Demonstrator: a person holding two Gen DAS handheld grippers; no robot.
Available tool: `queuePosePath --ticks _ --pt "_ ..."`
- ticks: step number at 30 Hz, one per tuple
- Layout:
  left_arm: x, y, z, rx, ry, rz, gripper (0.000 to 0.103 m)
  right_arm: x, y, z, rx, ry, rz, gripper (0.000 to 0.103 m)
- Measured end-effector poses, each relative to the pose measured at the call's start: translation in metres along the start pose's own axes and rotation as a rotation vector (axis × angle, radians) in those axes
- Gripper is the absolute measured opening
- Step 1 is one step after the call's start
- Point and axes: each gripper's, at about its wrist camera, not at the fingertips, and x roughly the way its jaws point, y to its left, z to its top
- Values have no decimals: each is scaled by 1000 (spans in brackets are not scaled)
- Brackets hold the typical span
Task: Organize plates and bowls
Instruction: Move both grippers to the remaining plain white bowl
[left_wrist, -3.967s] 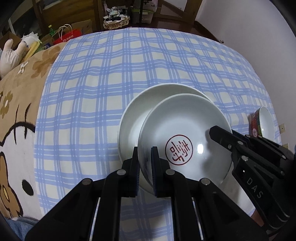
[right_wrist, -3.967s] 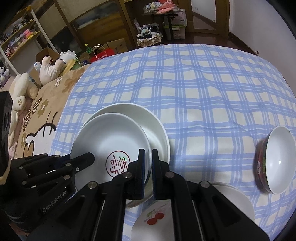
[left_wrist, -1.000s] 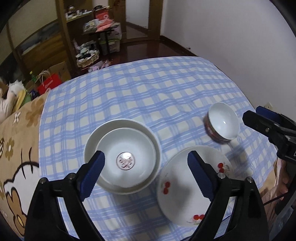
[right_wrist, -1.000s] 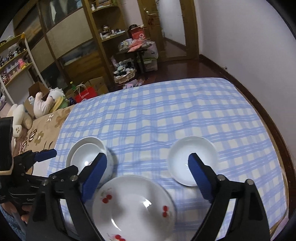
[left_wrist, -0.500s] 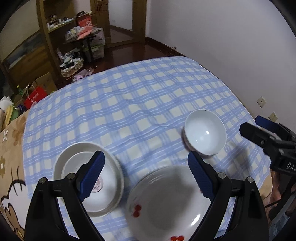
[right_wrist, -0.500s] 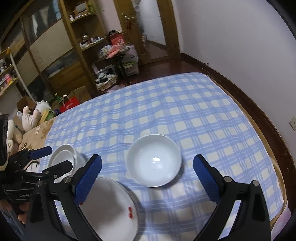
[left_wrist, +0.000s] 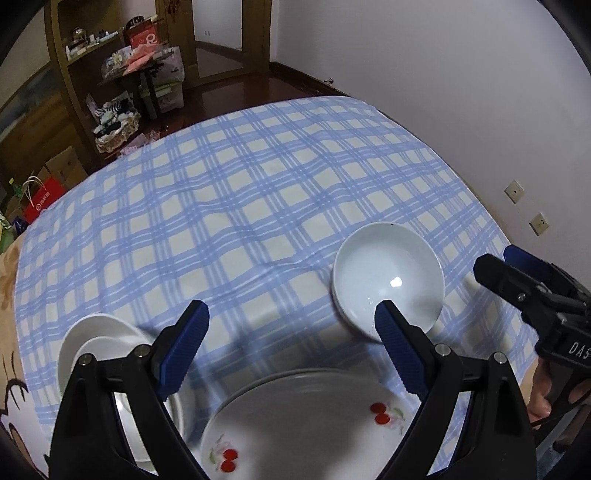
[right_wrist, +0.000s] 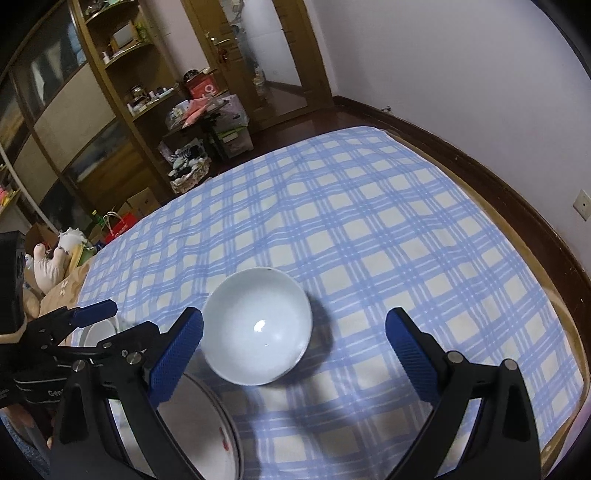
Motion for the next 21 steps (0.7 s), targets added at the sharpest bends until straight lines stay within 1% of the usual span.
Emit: queuePosePath --ticks 2,13,18,21 --pt "6 -4 2 -1 7 -9 90 4 -5 0 5 2 -2 103" --pt "38 -26 11 40 57 -3 90 23 -28 -2 39 16 -20 103" --pt "54 -33 13 49 96 -9 90 36 -36 -2 44 49 -30 103" --pt "63 -36 12 47 121 -25 90 44 -38 -2 40 75 -30 103"
